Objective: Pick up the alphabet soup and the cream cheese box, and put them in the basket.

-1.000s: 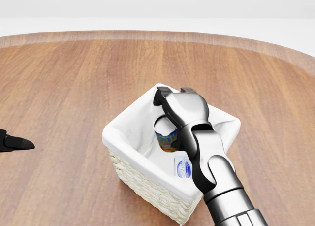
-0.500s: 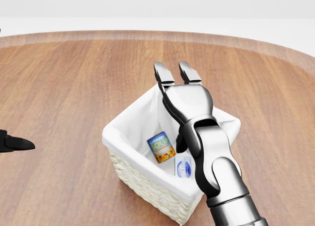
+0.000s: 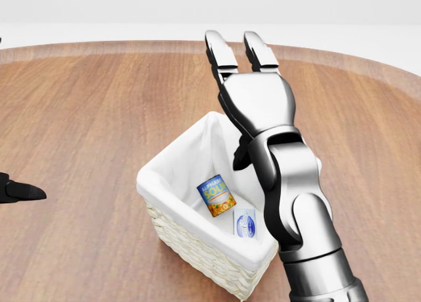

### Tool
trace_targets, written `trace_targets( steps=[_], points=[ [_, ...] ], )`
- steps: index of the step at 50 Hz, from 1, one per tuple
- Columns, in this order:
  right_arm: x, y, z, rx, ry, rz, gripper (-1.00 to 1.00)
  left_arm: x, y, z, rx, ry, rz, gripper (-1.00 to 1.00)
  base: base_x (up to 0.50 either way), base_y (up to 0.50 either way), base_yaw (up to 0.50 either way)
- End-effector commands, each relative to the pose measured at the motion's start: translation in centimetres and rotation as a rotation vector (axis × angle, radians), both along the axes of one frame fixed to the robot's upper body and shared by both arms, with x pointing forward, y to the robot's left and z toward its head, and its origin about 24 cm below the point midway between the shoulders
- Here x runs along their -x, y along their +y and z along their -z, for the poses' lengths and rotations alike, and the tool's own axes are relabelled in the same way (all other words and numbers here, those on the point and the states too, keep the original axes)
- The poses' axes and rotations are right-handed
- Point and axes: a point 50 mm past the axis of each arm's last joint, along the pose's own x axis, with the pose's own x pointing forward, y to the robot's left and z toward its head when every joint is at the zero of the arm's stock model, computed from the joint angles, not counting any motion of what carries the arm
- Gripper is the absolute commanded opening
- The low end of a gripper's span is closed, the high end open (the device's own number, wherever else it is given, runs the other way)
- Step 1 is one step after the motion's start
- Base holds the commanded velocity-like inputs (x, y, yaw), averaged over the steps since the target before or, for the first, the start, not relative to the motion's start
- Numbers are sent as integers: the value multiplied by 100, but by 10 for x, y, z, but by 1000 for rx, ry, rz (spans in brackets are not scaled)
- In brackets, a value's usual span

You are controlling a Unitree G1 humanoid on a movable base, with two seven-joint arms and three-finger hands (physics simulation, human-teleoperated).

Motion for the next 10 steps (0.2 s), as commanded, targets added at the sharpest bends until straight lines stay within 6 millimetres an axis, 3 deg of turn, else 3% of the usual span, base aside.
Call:
trace_targets(
  steps=[1,10],
  points=[
    [8,5,-21,-16,-91,-16,100,1,0,0,-3,2,-1,100,0,0,0],
    [10,-2,-53,-99,-254,-14,100,0,0,1,-1,6,-2,100,0,0,0]
  ],
)
